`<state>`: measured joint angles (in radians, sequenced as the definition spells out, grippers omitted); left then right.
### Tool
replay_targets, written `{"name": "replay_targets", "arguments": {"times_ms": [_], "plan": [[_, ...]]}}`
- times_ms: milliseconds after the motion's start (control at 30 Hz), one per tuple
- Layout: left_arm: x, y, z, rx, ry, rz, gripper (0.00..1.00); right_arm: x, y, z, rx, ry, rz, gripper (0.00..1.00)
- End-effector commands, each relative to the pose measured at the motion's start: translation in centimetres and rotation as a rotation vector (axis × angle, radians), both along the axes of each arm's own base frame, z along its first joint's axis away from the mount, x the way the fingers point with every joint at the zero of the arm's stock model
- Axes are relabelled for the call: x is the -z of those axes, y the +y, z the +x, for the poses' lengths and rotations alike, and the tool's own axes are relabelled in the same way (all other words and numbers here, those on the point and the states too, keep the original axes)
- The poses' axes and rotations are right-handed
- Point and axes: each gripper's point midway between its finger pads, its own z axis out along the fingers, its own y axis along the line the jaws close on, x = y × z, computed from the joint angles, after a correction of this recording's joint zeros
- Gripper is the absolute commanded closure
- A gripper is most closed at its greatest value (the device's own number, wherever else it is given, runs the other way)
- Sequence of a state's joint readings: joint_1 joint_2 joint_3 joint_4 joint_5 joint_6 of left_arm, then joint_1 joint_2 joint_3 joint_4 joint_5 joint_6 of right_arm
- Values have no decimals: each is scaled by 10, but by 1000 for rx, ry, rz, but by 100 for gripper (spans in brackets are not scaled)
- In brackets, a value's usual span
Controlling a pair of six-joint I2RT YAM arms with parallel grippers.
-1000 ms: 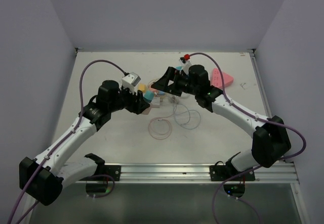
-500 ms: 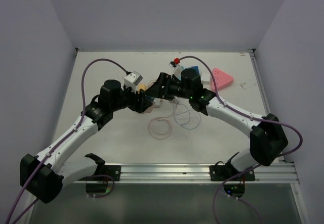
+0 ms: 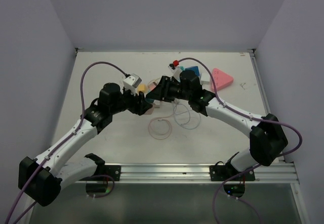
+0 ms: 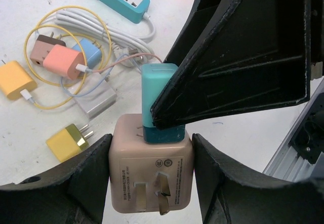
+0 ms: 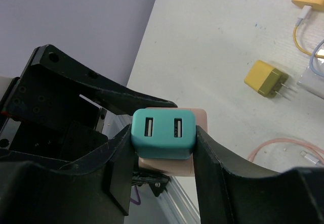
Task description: Pull the plug off the socket
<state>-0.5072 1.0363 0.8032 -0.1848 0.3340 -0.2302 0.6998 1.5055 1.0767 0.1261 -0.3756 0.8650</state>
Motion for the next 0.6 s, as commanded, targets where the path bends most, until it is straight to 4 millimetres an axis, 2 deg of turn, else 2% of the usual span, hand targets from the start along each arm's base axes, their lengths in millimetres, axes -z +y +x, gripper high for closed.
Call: {"name": "replay_targets", "arguments": {"times_ms": [0,33,133,233,300,333,567], "plan": [[6,-1,-13,13,17,-21,100,-22,-3,11,31,-68,13,100],[16,0,-18,13,44,-13,100,-24,-5,14,40,-74,10,100],[30,3,-30,14,86,-7,100,-26,-14,26,79,-90,-16,100],[53,6,-44,10,141,1,100,-37,-26,43,130,-135,-35,100],[57,4,-49,7,161,-15,100,-41,-35,53,171,-151,-43,100],[67,4,-54,10,186,-12,100,-46,-39,59,192,-164,-45,100],[93,-12,-77,36,263,-10,100,-74,-71,96,347,-237,-48,100]]}}
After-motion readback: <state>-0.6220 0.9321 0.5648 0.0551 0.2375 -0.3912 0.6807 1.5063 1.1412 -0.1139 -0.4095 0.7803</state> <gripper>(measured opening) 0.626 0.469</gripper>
